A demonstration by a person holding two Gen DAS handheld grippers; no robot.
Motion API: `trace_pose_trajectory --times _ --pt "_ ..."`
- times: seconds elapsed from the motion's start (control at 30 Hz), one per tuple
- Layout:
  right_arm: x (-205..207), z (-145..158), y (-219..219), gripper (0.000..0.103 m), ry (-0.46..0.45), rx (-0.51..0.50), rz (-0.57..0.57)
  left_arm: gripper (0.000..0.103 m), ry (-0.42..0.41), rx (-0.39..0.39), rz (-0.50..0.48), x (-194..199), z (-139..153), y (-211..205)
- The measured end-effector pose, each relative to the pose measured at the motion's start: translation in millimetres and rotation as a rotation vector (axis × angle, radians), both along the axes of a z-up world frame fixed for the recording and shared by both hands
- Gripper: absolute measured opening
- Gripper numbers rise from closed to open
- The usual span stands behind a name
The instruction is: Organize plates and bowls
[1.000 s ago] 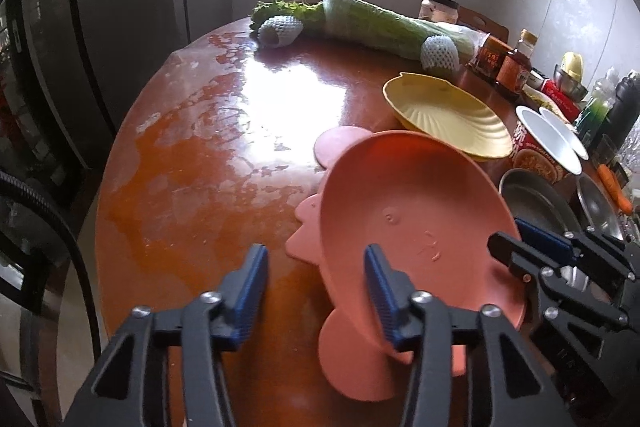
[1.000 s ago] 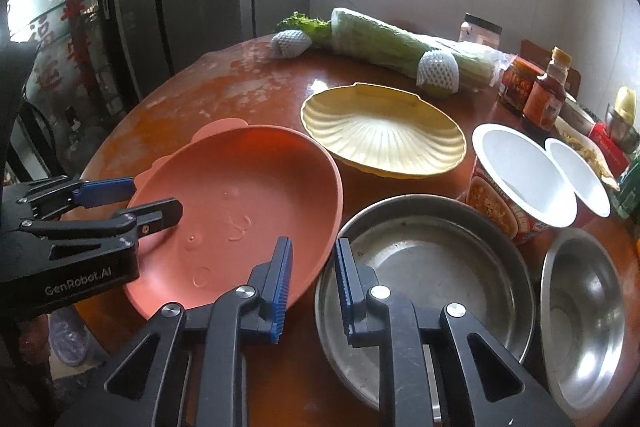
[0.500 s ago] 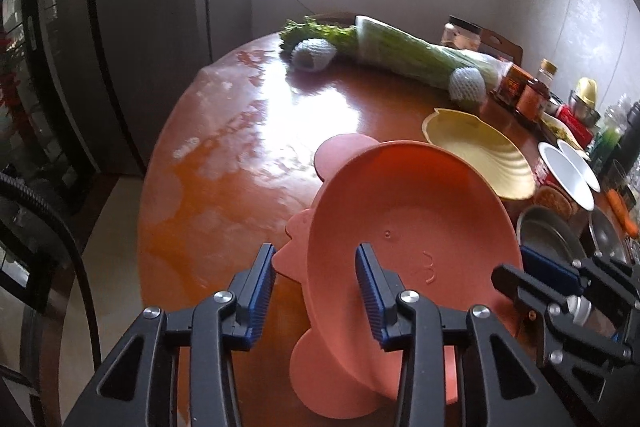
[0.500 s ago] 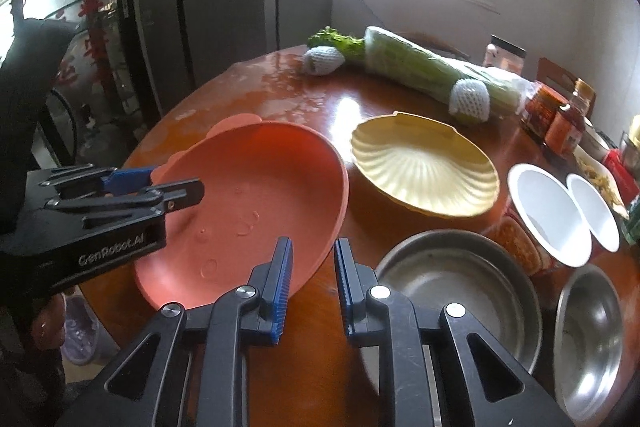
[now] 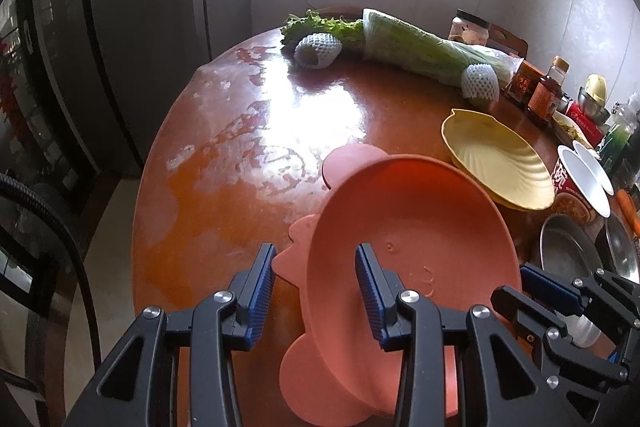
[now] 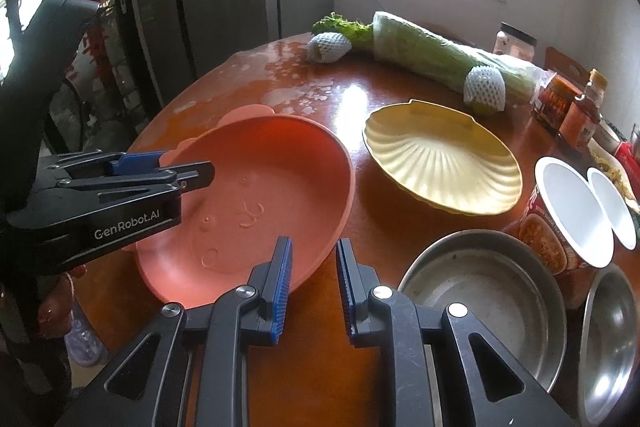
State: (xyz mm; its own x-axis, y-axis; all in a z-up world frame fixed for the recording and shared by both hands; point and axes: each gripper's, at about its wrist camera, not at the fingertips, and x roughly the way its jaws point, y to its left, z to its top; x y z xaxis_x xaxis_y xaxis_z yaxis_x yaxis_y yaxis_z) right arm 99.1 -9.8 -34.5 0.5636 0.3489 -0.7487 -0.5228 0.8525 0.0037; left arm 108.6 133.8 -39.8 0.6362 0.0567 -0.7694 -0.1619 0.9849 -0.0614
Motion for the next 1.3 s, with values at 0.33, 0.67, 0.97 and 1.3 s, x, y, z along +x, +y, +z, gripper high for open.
trace_pose_trajectory --times 0.33,0.67,0.97,1.3 --pt "2.4 -1.1 -2.5 0.025 0.023 0.011 -0.003 0.041 -0.004 -0.001 0.003 14.5 -1.7 0.4" --pt "7.3 -1.9 -8.0 0.026 0.030 0.024 -0.026 0.041 0.008 0.005 -0.017 21.4 -4.7 -6.3" --pt "7.2 -4.4 -7.9 0.036 0.044 0.017 -0.015 0.042 0.003 -0.024 -0.027 23.4 -6.0 -6.8" --pt "8.5 0.4 -15.7 0.048 0.062 0.059 -0.037 0.049 -0.001 -0.019 -0.012 19.9 -1.7 -2.8"
